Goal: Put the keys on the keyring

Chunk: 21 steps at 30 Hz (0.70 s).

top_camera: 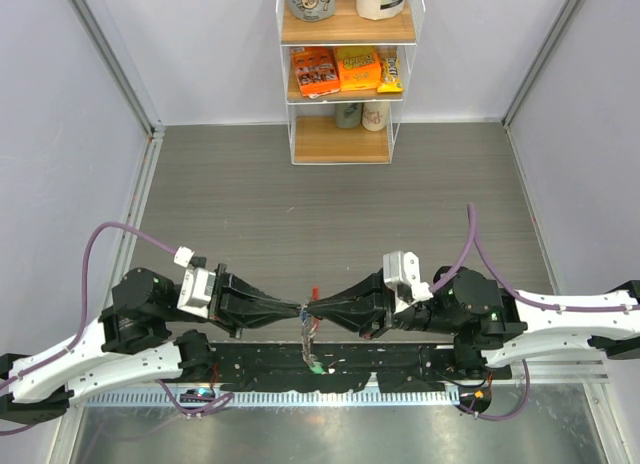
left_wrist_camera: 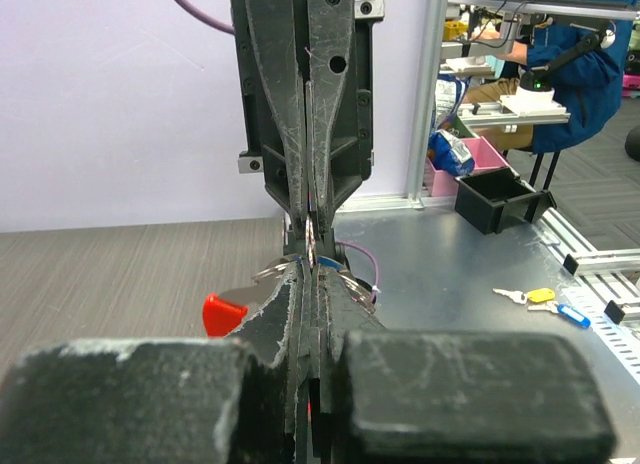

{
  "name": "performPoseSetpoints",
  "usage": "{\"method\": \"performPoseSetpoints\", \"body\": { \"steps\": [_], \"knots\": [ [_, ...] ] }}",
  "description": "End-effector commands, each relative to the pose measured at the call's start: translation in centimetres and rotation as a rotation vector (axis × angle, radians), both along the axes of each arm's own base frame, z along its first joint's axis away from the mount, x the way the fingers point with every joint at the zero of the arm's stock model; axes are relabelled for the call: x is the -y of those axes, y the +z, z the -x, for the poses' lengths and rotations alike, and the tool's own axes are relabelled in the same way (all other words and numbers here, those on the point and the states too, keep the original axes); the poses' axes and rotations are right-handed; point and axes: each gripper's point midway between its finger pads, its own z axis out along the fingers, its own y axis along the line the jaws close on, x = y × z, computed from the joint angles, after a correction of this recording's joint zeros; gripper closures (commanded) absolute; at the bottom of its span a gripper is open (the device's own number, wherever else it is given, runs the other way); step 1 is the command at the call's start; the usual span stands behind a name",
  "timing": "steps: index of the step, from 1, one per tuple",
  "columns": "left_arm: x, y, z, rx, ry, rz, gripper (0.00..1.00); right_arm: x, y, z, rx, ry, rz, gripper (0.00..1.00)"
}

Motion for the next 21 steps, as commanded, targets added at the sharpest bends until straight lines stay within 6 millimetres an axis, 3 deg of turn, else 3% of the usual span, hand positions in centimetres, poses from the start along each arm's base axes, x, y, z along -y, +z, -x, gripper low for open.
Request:
{"method": "performPoseSetpoints", "body": {
  "steps": [1, 8, 21],
  "knots": [
    [-0.4, 2.0, 0.6, 0.018, -0.023, 0.063, 1.00, 1.5, 4.6, -0.1, 0.051, -0.021, -0.237, 0.94],
    [-0.8, 2.2, 0.5, 0.012, -0.009, 0.078, 1.00, 2.8, 5.9, -0.6, 0.107, -0.069, -0.416, 0.94],
    [-0.8, 2.4, 0.4, 0.009, -0.007, 0.081, 1.00, 3.1, 6.2, -1.3, 0.177, -0.163, -0.478, 0.95]
  ]
}}
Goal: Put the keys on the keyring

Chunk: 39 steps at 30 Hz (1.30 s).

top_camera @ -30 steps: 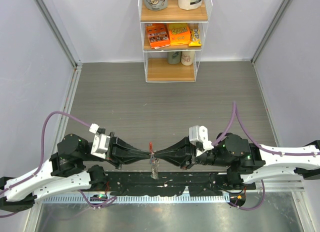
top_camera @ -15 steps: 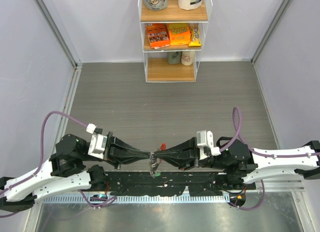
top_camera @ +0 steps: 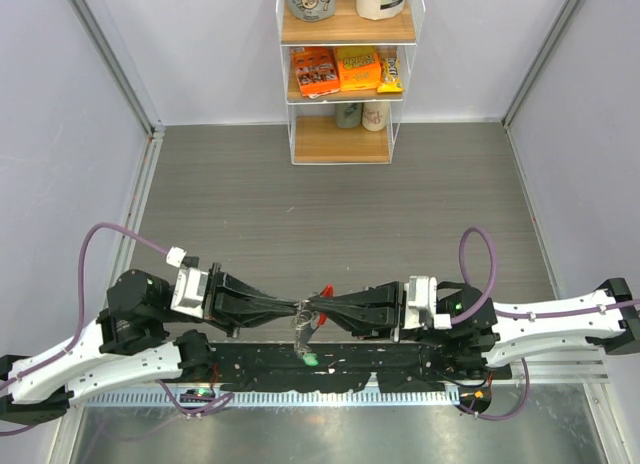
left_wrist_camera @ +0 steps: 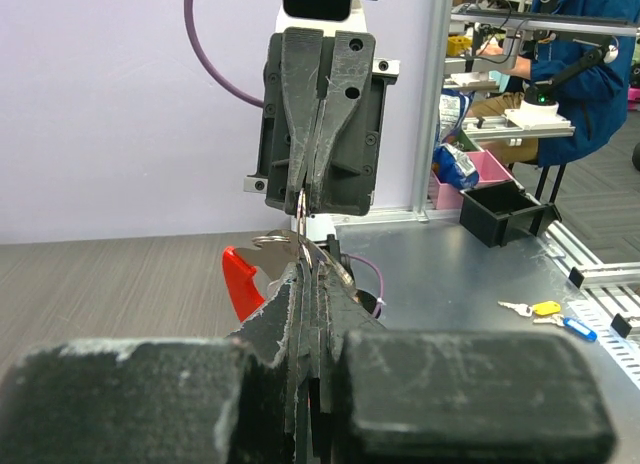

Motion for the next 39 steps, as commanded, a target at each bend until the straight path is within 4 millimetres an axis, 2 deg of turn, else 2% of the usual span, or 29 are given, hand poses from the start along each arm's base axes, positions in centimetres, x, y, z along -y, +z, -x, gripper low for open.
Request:
{"method": "performPoseSetpoints", "body": {
  "steps": [1, 10, 16, 21, 27, 29, 32, 35, 36, 37, 39],
  "knots": [
    [-0.4, 1.5, 0.4, 0.005, -0.016, 0.043, 1.00, 2.6, 4.4, -0.8, 0.020, -0.069, -0.194, 0.94],
    [0.0, 1.4, 0.4, 0.006, -0.023, 0.035, 1.00, 2.6, 5.3, -0.8, 0.053, -0.121, -0.285, 0.95],
    [0.0, 1.7, 0.4, 0.016, -0.021, 0.041, 1.00, 2.4, 6.8, -0.5, 0.046, -0.105, -0.340, 0.94],
    [-0.4, 2.0, 0.6, 0.019, -0.028, 0.053, 1.00, 2.2, 6.3, -1.0, 0.046, -0.138, -0.326, 0.94],
    [-1.1, 2.2, 0.5, 0.005, -0.006, 0.066, 0.98, 2.6, 5.0, -2.7, 0.018, -0.236, -0.277, 0.95],
    [-1.2, 2.0, 0.1, -0.010, 0.016, 0.063, 0.89, 2.8, 4.6, -3.5, 0.005, -0.279, -0.255, 0.94],
    [-1.4, 1.4, -0.6, -0.029, 0.060, 0.057, 0.68, 3.2, 4.0, -4.4, -0.017, -0.328, -0.220, 0.94],
    [-2.0, 1.0, -1.7, -0.051, 0.129, 0.070, 0.52, 3.4, 2.8, -5.2, -0.034, -0.363, -0.163, 0.94],
    [-2.1, 0.8, -1.9, -0.055, 0.143, 0.073, 0.26, 3.8, 2.6, -5.6, -0.056, -0.384, -0.153, 0.94],
    [-2.4, 0.8, -2.0, -0.057, 0.155, 0.082, 0.11, 3.6, 2.0, -6.0, -0.063, -0.401, -0.116, 0.95],
    [-2.9, 0.7, -2.0, -0.064, 0.164, 0.094, 0.03, 3.9, 0.6, -7.1, -0.101, -0.466, -0.055, 0.94]
  ]
}}
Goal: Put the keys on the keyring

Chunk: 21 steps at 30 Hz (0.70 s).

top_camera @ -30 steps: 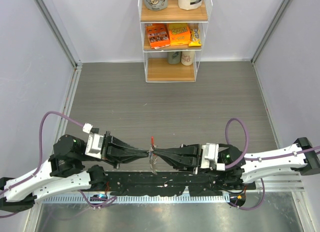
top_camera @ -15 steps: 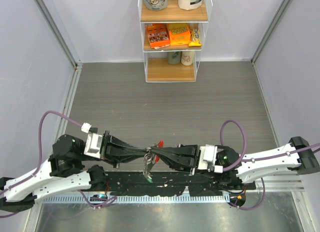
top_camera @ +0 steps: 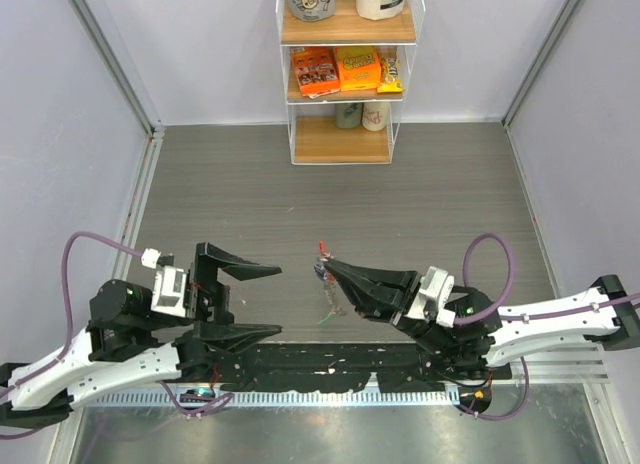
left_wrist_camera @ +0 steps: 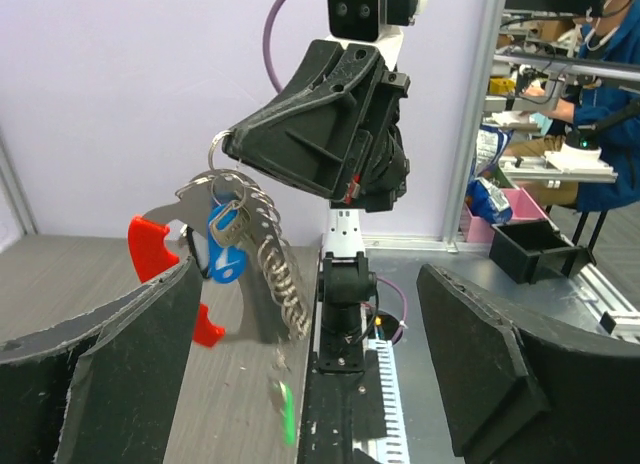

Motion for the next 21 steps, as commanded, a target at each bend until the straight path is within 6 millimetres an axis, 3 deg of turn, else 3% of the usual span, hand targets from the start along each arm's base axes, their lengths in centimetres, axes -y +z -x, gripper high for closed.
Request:
{"method": "performPoseSetpoints", "body": {
  "steps": [1, 6, 16, 17, 21],
  "knots": [
    [-1.0, -0.1, -1.0, -0.034, 0.069, 0.035, 0.02, 1.9, -1.2, -2.9, -0.109, -0.151, 0.057, 0.94],
    [-1.7, -2.1, -2.5, -0.105, 0.158, 0.003, 0.02, 3.5, -5.5, -5.5, -0.196, -0.296, 0.194, 0.95],
    [-1.8, -7.5, -5.9, -0.233, 0.341, -0.124, 0.01, 9.6, -15.3, -12.2, -0.444, -0.559, 0.308, 0.94],
    [-1.8, -8.0, -6.1, -0.238, 0.353, -0.136, 0.00, 10.0, -16.8, -12.6, -0.473, -0.579, 0.332, 0.94],
    [-1.6, -9.7, -6.9, -0.267, 0.392, -0.171, 0.00, 10.9, -19.6, -14.3, -0.531, -0.632, 0.360, 0.94]
  ]
}}
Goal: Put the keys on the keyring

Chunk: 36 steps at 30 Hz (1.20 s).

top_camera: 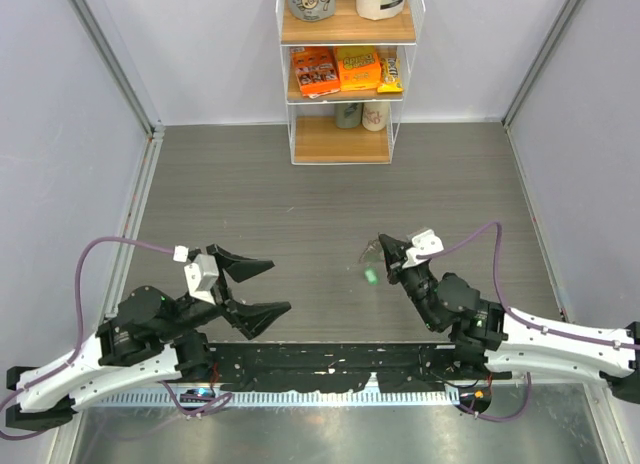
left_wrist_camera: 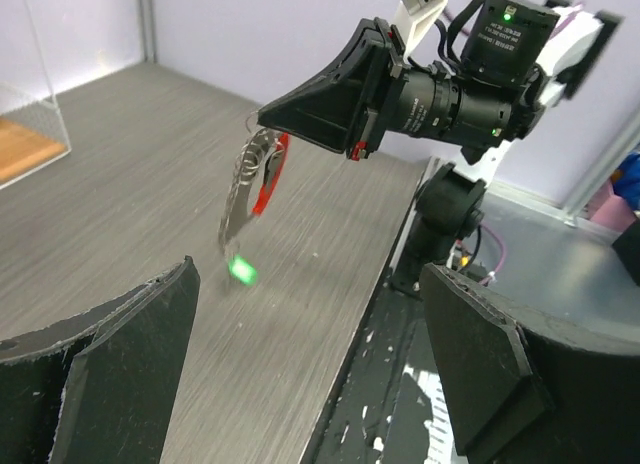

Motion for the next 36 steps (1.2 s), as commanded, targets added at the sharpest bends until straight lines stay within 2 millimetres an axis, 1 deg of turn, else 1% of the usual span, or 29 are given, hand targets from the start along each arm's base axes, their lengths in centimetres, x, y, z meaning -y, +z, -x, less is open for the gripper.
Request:
{"method": "performPoseSetpoints", "body": {
  "steps": [1, 3, 4, 5, 6, 7, 8, 9, 10, 12, 14, 15, 16, 17, 18, 19, 20, 21, 22, 23, 24, 25, 26, 28, 30, 32, 34, 35, 36],
  "knots": [
    [-0.3, -1.5, -1.2, -0.044, 0.074, -0.018, 0.00, 1.0, -3.1, -1.5, -0.101, -0.069, -0.014, 0.95],
    [-0.1, -1.8, -1.3, -0.048, 0.074, -0.027, 0.01, 0.6, -4.4, -2.3, -0.133, -0.072, 0.015, 0.94],
    [-0.1, -2.1, -1.3, -0.052, 0.074, -0.033, 0.00, 0.1, -4.6, -2.5, -0.147, -0.053, 0.022, 0.95],
    [-0.1, -2.0, -1.3, -0.051, 0.072, -0.034, 0.00, 0.0, -5.7, -3.2, -0.168, -0.071, 0.055, 0.95],
    [-0.1, -2.1, -1.3, -0.052, 0.073, -0.038, 0.00, -0.6, -5.8, -3.5, -0.184, -0.055, 0.052, 0.94],
    [-0.1, -2.1, -1.3, -0.054, 0.072, -0.038, 0.00, -1.0, -6.8, -4.2, -0.207, -0.062, 0.080, 0.95],
    [-0.2, -2.1, -1.3, -0.053, 0.074, -0.036, 0.00, -1.5, -6.8, -4.7, -0.217, -0.049, 0.074, 0.95],
    [-0.2, -2.2, -1.3, -0.054, 0.074, -0.039, 0.00, -2.1, -8.0, -5.2, -0.242, -0.048, 0.107, 0.94],
    [-0.3, -2.3, -1.2, -0.055, 0.072, -0.040, 0.00, -2.5, -7.9, -5.7, -0.248, -0.048, 0.107, 0.95],
    [-0.5, -2.2, -1.2, -0.054, 0.077, -0.037, 0.01, -3.6, -9.0, -6.8, -0.277, -0.044, 0.141, 0.94],
    [-0.8, -2.4, -1.1, -0.058, 0.080, -0.037, 0.00, -4.8, -10.9, -7.6, -0.313, -0.033, 0.174, 0.95],
    [-0.9, -2.4, -1.2, -0.057, 0.084, -0.038, 0.00, -5.7, -10.5, -8.0, -0.312, -0.018, 0.155, 0.94],
    [-1.1, -2.4, -1.2, -0.057, 0.087, -0.034, 0.00, -6.0, -11.6, -8.3, -0.333, -0.021, 0.175, 0.95],
    [-1.2, -2.5, -1.2, -0.058, 0.090, -0.034, 0.00, -6.8, -11.3, -8.7, -0.334, -0.005, 0.153, 0.95],
    [-1.3, -2.5, -1.2, -0.057, 0.090, -0.031, 0.00, -7.2, -12.4, -8.8, -0.352, -0.002, 0.170, 0.94],
    [-1.4, -2.4, -1.1, -0.054, 0.092, -0.026, 0.00, -7.9, -12.1, -9.1, -0.348, 0.011, 0.149, 0.94],
    [-1.4, -2.5, -1.1, -0.054, 0.092, -0.027, 0.00, -8.4, -13.2, -9.3, -0.367, 0.012, 0.164, 0.95],
    [-1.4, -2.4, -1.2, -0.052, 0.095, -0.025, 0.00, -9.1, -12.7, -9.6, -0.365, 0.023, 0.144, 0.94],
    [-1.5, -2.3, -1.2, -0.052, 0.098, -0.023, 0.00, -9.4, -13.7, -9.9, -0.384, 0.022, 0.156, 0.94],
    [-1.5, -2.3, -1.2, -0.051, 0.096, -0.022, 0.00, -10.1, -13.4, -10.1, -0.386, 0.029, 0.136, 0.94],
    [-1.3, -2.3, -1.2, -0.052, 0.095, -0.025, 0.00, -10.4, -14.2, -10.3, -0.403, 0.028, 0.147, 0.94],
    [-1.3, -2.4, -1.2, -0.052, 0.094, -0.028, 0.00, -10.8, -14.1, -10.6, -0.411, 0.031, 0.129, 0.93],
    [-1.1, -2.5, -1.3, -0.052, 0.092, -0.031, 0.00, -11.0, -14.8, -10.7, -0.425, 0.028, 0.138, 0.90],
    [-0.9, -2.8, -1.3, -0.059, 0.092, -0.046, 0.00, -11.5, -15.7, -10.8, -0.450, 0.028, 0.131, 0.79],
    [-0.9, -3.1, -1.5, -0.063, 0.102, -0.060, 0.01, -11.8, -16.3, -10.8, -0.470, 0.037, 0.129, 0.62],
    [-0.8, -3.4, -1.6, -0.070, 0.107, -0.073, 0.00, -11.8, -16.8, -10.3, -0.490, 0.053, 0.126, 0.54],
    [-0.8, -3.6, -1.8, -0.072, 0.116, -0.079, 0.00, -11.7, -16.4, -9.8, -0.491, 0.071, 0.118, 0.47],
    [-0.8, -3.7, -1.8, -0.071, 0.118, -0.083, 0.00, -11.5, -15.5, -9.6, -0.481, 0.079, 0.107, 0.44],
    [-0.9, -3.6, -1.9, -0.067, 0.121, -0.085, 0.00, -11.1, -15.7, -9.3, -0.492, 0.078, 0.118, 0.37]
  ]
}}
